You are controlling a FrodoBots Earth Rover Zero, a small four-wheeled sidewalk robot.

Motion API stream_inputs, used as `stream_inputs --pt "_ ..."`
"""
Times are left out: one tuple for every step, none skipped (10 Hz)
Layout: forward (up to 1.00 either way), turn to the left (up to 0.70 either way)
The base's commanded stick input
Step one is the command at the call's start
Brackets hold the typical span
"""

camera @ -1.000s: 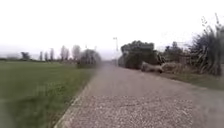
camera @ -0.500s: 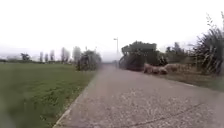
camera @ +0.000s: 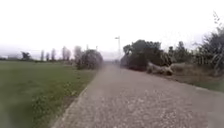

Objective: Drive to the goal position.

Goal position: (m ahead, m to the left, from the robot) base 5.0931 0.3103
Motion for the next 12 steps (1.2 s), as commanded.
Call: stream_inputs --pt "0.85 0.00" --pt "0.85 0.00" --pt "0.85 0.00" --pt "0.85 0.00" --pt "0.85 0.00" --pt "0.85 0.00" --pt "0.85 0.00" --pt "0.85 -0.01" --pt "0.85 0.00" --pt "0.85 -0.31" --pt "0.85 -0.33" --pt "0.85 0.00"
